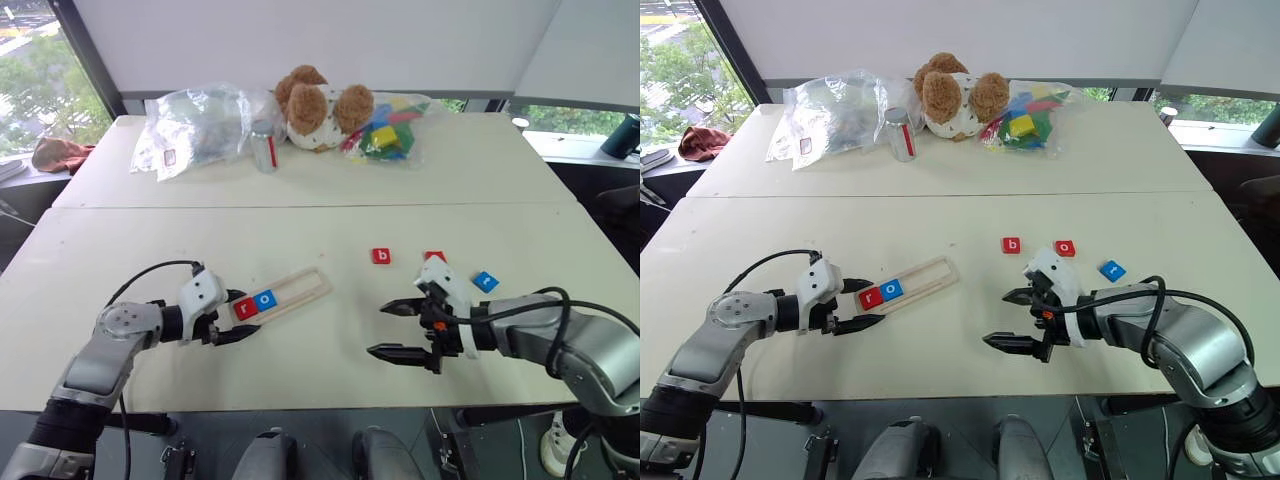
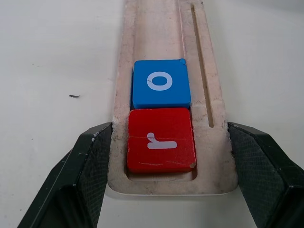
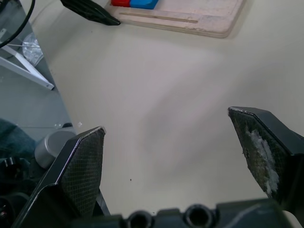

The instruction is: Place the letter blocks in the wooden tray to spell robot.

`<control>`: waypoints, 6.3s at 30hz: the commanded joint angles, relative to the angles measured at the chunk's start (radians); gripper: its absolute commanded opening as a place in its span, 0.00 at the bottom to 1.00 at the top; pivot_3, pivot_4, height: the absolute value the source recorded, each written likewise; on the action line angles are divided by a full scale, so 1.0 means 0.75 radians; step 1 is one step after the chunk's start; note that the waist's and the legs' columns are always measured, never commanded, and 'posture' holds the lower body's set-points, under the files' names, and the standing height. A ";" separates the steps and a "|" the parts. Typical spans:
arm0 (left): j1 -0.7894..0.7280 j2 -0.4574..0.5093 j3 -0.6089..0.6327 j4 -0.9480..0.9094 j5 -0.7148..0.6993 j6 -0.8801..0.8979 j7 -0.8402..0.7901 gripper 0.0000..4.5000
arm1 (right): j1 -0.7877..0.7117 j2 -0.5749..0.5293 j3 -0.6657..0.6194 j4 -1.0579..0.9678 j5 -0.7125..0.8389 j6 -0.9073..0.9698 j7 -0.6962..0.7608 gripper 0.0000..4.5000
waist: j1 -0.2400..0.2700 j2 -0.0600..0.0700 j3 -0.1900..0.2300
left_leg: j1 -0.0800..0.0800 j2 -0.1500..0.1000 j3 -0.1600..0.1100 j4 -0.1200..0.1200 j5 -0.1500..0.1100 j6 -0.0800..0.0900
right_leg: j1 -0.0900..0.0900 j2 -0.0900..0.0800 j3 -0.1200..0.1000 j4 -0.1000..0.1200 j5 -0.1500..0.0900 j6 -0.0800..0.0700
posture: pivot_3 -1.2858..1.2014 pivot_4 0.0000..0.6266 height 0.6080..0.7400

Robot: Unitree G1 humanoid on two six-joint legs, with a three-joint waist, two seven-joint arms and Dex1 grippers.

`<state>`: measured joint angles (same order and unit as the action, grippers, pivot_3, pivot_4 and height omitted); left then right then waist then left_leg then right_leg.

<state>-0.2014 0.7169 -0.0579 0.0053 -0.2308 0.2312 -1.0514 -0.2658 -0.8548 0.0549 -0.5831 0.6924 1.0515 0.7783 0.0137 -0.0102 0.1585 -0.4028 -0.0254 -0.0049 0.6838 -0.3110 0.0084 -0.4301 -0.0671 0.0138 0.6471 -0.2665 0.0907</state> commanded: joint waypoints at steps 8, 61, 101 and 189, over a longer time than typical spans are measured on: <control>-0.397 -0.150 -0.252 0.332 0.098 -0.227 -0.273 0.69 | 0.077 -0.034 -0.163 0.185 -0.223 -0.178 -0.162 1.00 | 0.000 -0.001 0.000 | 0.000 -0.002 0.000 0.003 0.000 0.000 | 0.002 0.000 0.000 0.000 0.000 0.000 | 0.52 0.24 1.00; -0.347 0.159 0.251 -0.221 -0.269 0.407 -0.088 1.00 | -0.499 0.941 -0.029 0.854 -0.638 0.010 -0.987 0.82 | -0.044 -0.002 -0.001 | 0.010 0.000 0.000 0.001 0.003 -0.004 | 0.004 0.006 0.002 0.011 0.001 0.002 | 0.52 0.24 1.00; -0.539 -0.013 -0.017 -0.071 -0.263 0.385 -0.190 1.00 | -0.085 1.208 -0.518 -0.174 -0.811 0.751 -1.153 0.99 | -0.036 -0.001 0.000 | 0.009 0.000 0.001 -0.001 0.004 -0.004 | 0.002 0.008 0.004 0.011 0.001 0.001 | 0.52 0.24 1.00; -0.198 0.245 -0.001 -0.256 -0.186 0.369 -0.157 1.00 | -0.631 0.297 0.540 0.776 -0.830 -0.533 0.553 0.25 | -0.036 0.002 0.004 | 0.004 -0.001 0.002 0.000 0.001 -0.001 | 0.001 0.004 0.003 0.003 0.000 0.003 | 0.52 0.24 1.00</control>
<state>-0.3457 0.9009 -0.0628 -0.1704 -0.3791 0.5204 -1.1738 -0.7396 -0.6283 0.4598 0.0419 0.0789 0.6680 1.1909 -0.0132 -0.0083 0.1616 -0.3998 -0.0258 -0.0037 0.6835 -0.3104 0.0077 -0.4297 -0.0641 0.0156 0.6494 -0.2665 0.0926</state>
